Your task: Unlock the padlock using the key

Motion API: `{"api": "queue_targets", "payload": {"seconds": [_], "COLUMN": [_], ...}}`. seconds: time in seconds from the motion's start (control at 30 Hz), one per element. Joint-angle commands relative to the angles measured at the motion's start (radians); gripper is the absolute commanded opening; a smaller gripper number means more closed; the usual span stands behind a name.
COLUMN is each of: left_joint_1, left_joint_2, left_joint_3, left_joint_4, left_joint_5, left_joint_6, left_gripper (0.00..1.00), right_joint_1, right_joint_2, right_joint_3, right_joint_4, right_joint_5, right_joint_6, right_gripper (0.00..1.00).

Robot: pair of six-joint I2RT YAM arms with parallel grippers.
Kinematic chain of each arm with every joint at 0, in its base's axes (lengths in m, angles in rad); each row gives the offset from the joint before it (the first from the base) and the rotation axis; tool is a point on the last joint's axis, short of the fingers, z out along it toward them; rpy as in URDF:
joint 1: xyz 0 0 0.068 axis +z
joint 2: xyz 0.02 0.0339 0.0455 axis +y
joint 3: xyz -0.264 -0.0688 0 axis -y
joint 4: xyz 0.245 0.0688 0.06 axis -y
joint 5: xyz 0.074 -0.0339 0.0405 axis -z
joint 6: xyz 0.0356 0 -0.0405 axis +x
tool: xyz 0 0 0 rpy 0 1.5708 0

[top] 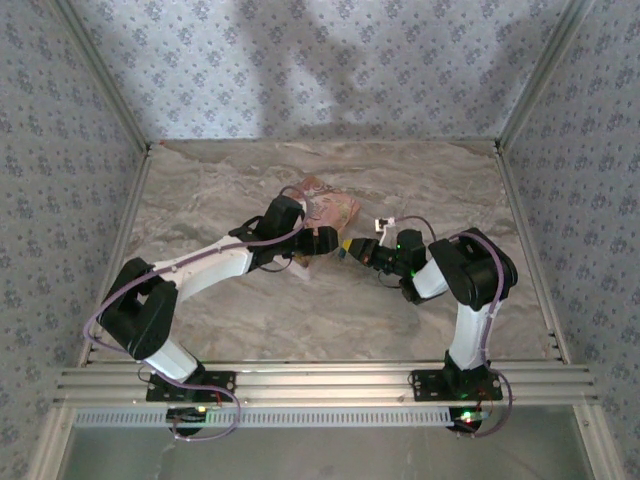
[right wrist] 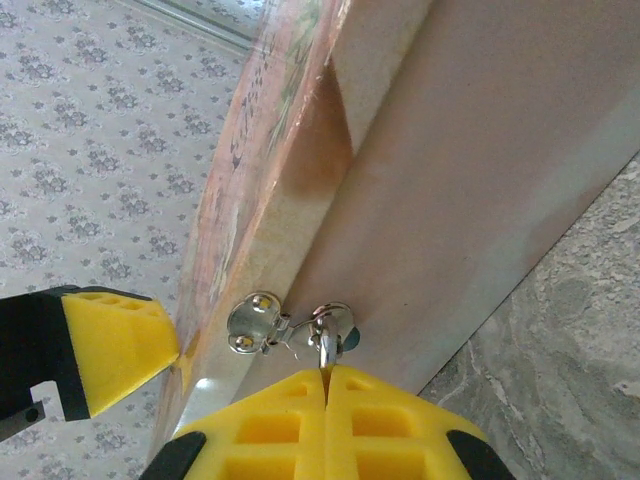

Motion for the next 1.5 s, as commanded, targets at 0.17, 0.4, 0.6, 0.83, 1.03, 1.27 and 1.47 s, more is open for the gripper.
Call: {"api": "queue_targets", "payload": {"seconds": [0.17, 0.4, 0.6, 0.83, 1.03, 1.27, 1.47], "left_joint_1": [0.008, 0.009, 0.005, -0.009, -0.008, -0.009, -0.006], "left_joint_2": [0.011, 0.01, 0.014, 0.018, 0.016, 0.014, 0.002], "left_joint_3": [-0.059, -0.07, -0.076, -0.07, -0.077, -0.089, -0.106], "left_joint_4": [-0.168, -0.153, -0.117, -0.116, -0.129, -0.128, -0.128], "left_joint_5": [0.0, 0.005, 0.033, 0.035, 0.027, 0.027, 0.025], "left_joint_6": [-0.015, -0.016, -0.02, -0.014, -0.008, -0.008, -0.012], "left_gripper": [0.88, 0.9, 0.9, 0.9, 0.9, 0.9, 0.91], "right_joint_1": [-0.038, -0.042, -0.026, -0.023, -0.032, -0.051, -0.068], "right_joint_2": [0.015, 0.015, 0.023, 0.025, 0.024, 0.023, 0.024], "right_joint_3": [0.049, 0.068, 0.061, 0.072, 0.085, 0.11, 0.123], "right_joint_4": [0.058, 0.067, 0.081, 0.095, 0.092, 0.071, 0.061], "right_joint_5": [0.034, 0.038, 0.049, 0.055, 0.067, 0.081, 0.089], "right_joint_6": [0.009, 0.026, 0.035, 0.058, 0.063, 0.063, 0.056], "right_gripper": [0.0, 0.0, 0.0, 0.0, 0.0, 0.0, 0.0]}}
